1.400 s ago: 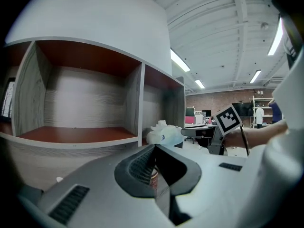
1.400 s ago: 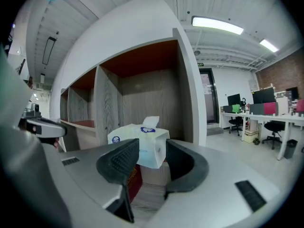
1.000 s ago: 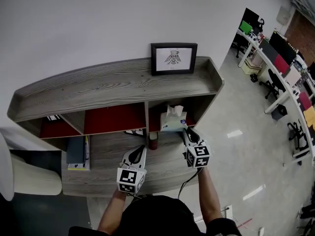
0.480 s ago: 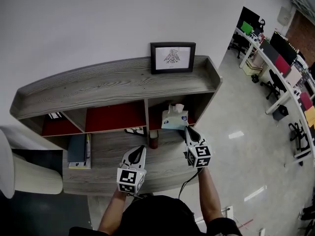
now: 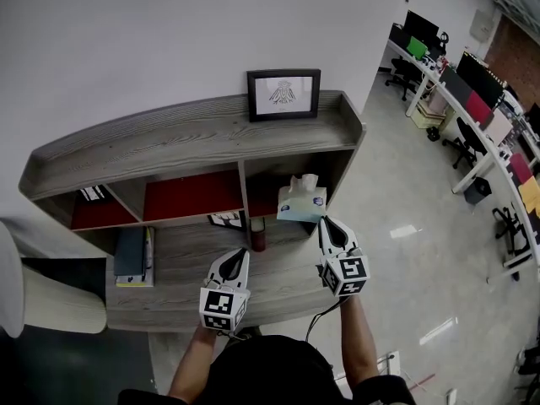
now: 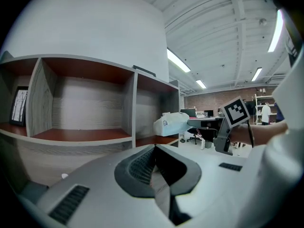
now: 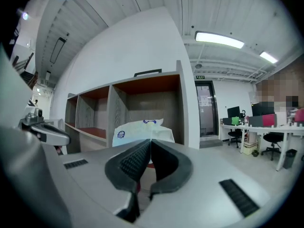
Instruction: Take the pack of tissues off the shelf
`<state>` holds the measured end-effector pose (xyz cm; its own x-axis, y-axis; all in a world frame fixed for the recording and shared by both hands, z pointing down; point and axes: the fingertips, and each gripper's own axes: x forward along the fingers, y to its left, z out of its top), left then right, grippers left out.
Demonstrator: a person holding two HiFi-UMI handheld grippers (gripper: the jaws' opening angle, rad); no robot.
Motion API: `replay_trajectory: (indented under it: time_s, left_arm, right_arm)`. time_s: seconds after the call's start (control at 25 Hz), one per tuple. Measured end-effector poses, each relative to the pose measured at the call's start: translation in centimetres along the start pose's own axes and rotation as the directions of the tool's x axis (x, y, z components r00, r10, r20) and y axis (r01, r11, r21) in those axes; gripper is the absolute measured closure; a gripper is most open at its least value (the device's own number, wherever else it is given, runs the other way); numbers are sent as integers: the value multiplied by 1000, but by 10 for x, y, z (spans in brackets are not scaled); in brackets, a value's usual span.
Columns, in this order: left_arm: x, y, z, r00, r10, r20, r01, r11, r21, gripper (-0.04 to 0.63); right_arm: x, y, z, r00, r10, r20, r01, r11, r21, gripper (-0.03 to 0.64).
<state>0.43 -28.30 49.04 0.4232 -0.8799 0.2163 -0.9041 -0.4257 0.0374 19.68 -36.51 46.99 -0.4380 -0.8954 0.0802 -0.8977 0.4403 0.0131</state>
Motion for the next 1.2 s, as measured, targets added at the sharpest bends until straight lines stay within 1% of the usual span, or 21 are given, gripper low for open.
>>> replay_trajectory:
  time_s: [0.2,0.48,0.72,0.96,1.2]
  left_arm:
    - [-12,-15,-1,1000,6,8,-6,1000,-2,588]
    - [-35,-42,-8,1000,15,11,-15,1000,-2,588]
    - [-59,-68,-16,999,31,15,-31,1000,-4,588]
    - [-93,-90,-31,997,75,18,-75,997,-16,588]
    - [-132,-100,-48,987,159,23,-158,987,-42,588]
  right_arm:
    - [-39,5,10,999,2,44,-2,1000,5,586]
    - [-92,13,16,997,17,80,-17,1000,8,586]
    - [-131,22,10,995,42,92,-43,999,11,586]
    - [-162,42,-1,991,100,87,-101,995,9,586]
    - [-178,70,-8,978,193,81,-194,981,10,586]
